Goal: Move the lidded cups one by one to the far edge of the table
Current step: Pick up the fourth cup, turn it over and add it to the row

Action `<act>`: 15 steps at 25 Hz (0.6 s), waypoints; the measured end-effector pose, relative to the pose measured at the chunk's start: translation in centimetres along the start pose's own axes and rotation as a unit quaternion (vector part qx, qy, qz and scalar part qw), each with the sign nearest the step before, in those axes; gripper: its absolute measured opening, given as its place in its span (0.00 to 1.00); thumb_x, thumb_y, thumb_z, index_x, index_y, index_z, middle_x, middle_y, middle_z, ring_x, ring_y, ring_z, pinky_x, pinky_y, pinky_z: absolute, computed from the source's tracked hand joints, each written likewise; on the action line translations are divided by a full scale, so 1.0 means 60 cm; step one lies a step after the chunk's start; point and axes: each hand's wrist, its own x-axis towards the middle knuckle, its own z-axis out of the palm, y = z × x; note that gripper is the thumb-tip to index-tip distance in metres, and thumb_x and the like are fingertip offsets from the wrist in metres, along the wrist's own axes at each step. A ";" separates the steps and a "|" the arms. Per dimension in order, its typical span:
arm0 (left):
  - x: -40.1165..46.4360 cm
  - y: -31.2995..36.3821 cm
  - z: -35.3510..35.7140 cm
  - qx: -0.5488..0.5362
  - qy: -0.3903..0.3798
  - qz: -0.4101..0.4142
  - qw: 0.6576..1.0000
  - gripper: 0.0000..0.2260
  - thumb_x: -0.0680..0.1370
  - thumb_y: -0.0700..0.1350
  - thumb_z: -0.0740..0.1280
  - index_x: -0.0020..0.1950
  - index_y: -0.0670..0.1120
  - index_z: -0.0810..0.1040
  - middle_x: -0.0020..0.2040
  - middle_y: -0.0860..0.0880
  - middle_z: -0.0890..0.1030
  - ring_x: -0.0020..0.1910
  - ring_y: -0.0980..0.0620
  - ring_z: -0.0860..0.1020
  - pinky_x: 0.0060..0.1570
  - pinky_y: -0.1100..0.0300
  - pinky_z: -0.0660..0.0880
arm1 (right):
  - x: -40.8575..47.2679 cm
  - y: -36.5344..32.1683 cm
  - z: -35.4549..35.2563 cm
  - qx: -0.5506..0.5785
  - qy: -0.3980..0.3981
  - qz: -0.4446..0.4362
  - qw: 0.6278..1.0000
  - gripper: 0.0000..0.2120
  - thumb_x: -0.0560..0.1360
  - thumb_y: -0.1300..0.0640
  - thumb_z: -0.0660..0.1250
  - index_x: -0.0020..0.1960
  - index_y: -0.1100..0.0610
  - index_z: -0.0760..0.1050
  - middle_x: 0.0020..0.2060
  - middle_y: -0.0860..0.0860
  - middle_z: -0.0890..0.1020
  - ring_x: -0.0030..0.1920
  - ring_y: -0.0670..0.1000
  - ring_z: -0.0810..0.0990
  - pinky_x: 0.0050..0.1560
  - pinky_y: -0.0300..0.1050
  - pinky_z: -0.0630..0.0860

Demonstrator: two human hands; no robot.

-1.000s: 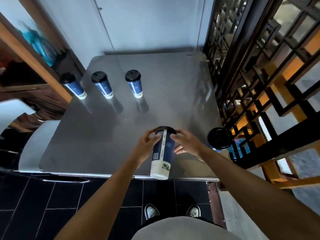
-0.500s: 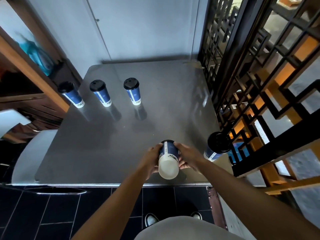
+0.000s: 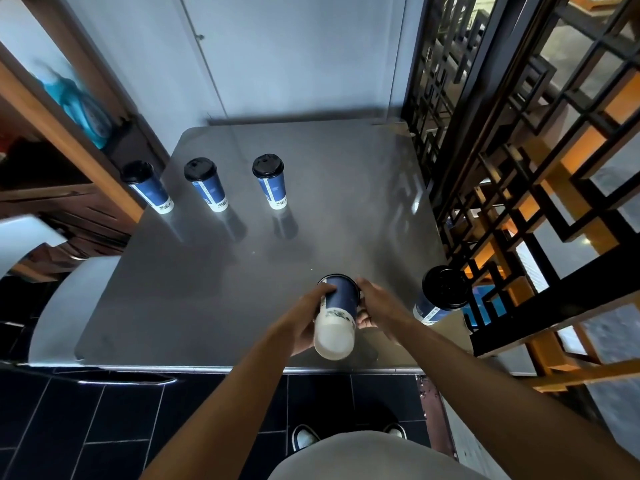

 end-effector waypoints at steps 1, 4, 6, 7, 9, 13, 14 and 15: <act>0.003 -0.001 -0.002 -0.030 -0.010 0.004 0.999 0.22 0.77 0.55 0.69 0.62 0.39 0.79 0.49 0.38 0.86 0.40 0.43 0.86 0.40 0.52 0.83 | 0.000 -0.001 0.000 0.031 0.007 0.003 0.999 0.23 0.84 0.42 0.55 0.60 0.61 0.75 0.38 0.57 0.76 0.33 0.54 0.75 0.40 0.48 0.76; 0.011 -0.011 -0.003 -0.062 -0.010 0.024 0.998 0.28 0.76 0.58 0.69 0.67 0.38 0.78 0.54 0.38 0.85 0.45 0.42 0.84 0.49 0.50 0.80 | -0.003 -0.001 0.006 0.070 0.001 0.022 0.997 0.22 0.83 0.40 0.57 0.61 0.57 0.76 0.46 0.57 0.80 0.42 0.56 0.79 0.44 0.48 0.78; 0.015 -0.017 0.003 -0.070 -0.009 0.034 0.997 0.30 0.76 0.60 0.68 0.69 0.39 0.77 0.56 0.38 0.83 0.46 0.42 0.83 0.51 0.48 0.80 | -0.009 0.002 0.012 0.105 -0.034 0.052 0.992 0.21 0.81 0.37 0.59 0.62 0.51 0.77 0.53 0.54 0.84 0.48 0.56 0.83 0.44 0.49 0.80; 0.017 -0.020 0.007 -0.079 -0.004 0.034 0.996 0.31 0.75 0.61 0.68 0.69 0.40 0.78 0.55 0.39 0.83 0.45 0.42 0.83 0.50 0.48 0.79 | -0.011 0.002 0.015 0.139 -0.057 0.064 0.987 0.22 0.80 0.36 0.60 0.62 0.50 0.77 0.55 0.54 0.85 0.50 0.57 0.84 0.46 0.51 0.80; 0.022 -0.026 0.015 -0.081 0.018 0.029 0.996 0.32 0.72 0.65 0.69 0.66 0.42 0.80 0.54 0.40 0.83 0.45 0.43 0.83 0.52 0.48 0.78 | -0.017 -0.002 0.021 0.208 -0.093 0.082 0.970 0.26 0.79 0.36 0.62 0.64 0.55 0.78 0.53 0.57 0.86 0.46 0.57 0.85 0.47 0.53 0.81; 0.024 -0.037 0.025 0.027 0.094 0.033 0.995 0.35 0.63 0.74 0.65 0.51 0.45 0.82 0.48 0.40 0.81 0.47 0.41 0.78 0.46 0.51 0.72 | -0.022 -0.012 0.020 0.249 -0.116 0.089 0.958 0.25 0.79 0.40 0.64 0.61 0.60 0.77 0.41 0.58 0.85 0.34 0.55 0.85 0.35 0.48 0.82; 0.023 -0.038 0.024 0.058 0.102 0.029 0.993 0.35 0.63 0.76 0.63 0.48 0.45 0.81 0.48 0.38 0.79 0.47 0.41 0.75 0.40 0.54 0.70 | -0.024 -0.014 0.021 0.248 -0.112 0.091 0.958 0.25 0.79 0.41 0.64 0.63 0.62 0.76 0.41 0.59 0.84 0.34 0.56 0.84 0.35 0.48 0.82; 0.023 -0.038 0.023 0.089 0.108 0.028 0.990 0.36 0.63 0.77 0.61 0.47 0.45 0.80 0.47 0.38 0.76 0.46 0.42 0.73 0.35 0.57 0.66 | -0.025 -0.017 0.022 0.245 -0.108 0.092 0.959 0.27 0.79 0.42 0.64 0.65 0.63 0.74 0.43 0.60 0.83 0.35 0.57 0.84 0.36 0.49 0.82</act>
